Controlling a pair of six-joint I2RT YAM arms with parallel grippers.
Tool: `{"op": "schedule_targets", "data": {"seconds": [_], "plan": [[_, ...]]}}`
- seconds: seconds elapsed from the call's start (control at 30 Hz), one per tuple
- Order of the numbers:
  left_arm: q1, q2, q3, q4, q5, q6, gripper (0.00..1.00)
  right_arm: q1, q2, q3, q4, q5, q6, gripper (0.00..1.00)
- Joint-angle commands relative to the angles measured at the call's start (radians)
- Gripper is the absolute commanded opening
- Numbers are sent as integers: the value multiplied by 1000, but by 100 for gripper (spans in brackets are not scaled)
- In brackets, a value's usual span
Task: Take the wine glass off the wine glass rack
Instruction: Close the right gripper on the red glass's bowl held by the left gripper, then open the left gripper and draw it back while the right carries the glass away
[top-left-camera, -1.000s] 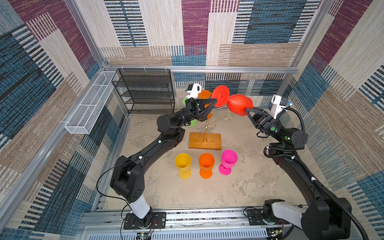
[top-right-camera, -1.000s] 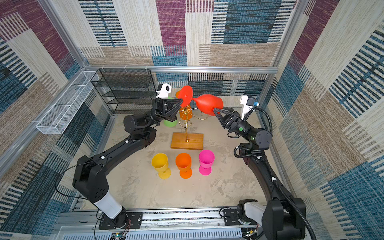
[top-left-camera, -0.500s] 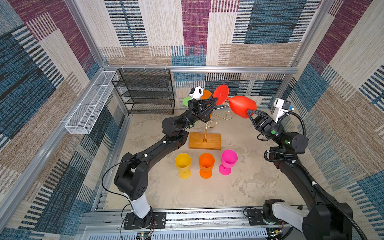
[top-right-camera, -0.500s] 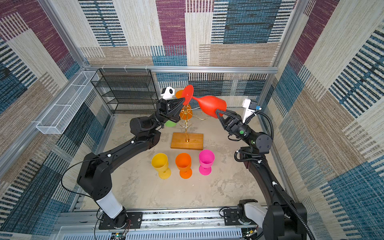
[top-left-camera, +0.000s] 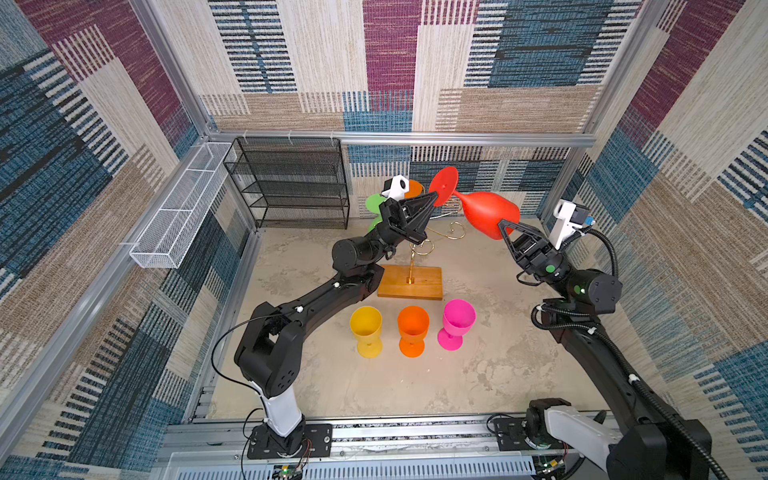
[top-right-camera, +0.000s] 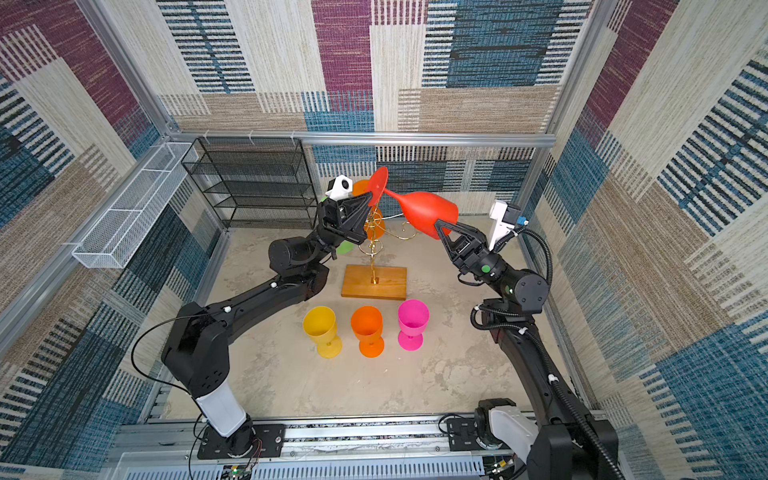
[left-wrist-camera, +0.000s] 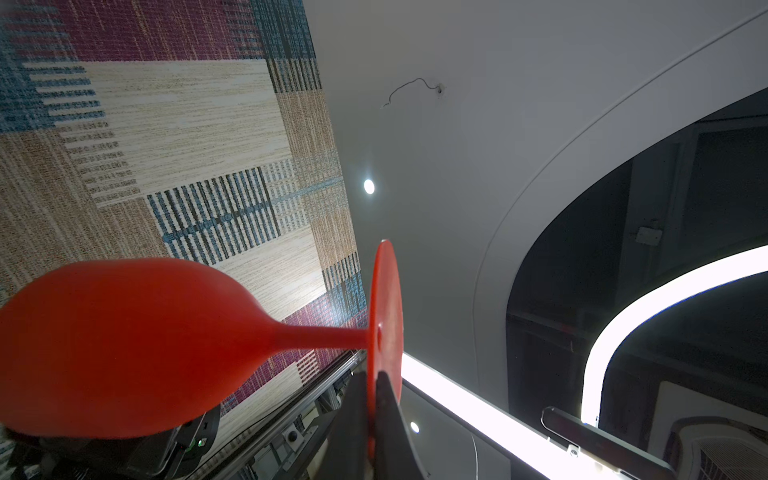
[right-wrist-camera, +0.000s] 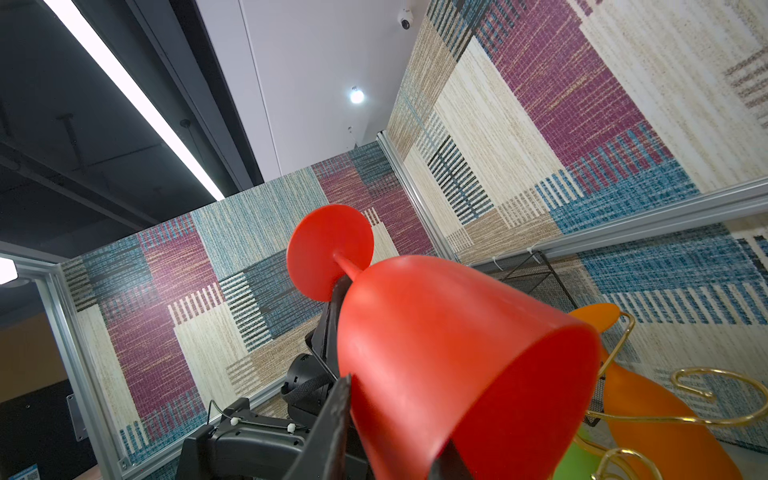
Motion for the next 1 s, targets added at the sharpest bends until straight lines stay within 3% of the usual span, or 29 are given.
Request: {"op": "schedule_targets", "data": {"seconds": [0.0,0.27,0.5,0.77,0.97], "plan": [[-13,11,-7,-47,1,-68,3,4,-17,-3,12,-22,-10,22],[-27,18,2,-48,-3,-76,16,4,-51,-2,-50,7,-19,8],[-33,4,-3,-48,-5,-54,31,4,-97,14,-146,41,-65,3],[-35,7,-21,-48,18,-40,50,4,-158,132,-485,121,-255,0],[-31,22,0,-48,88,-1,58,4,-161,307,-894,265,-453,0]]}}
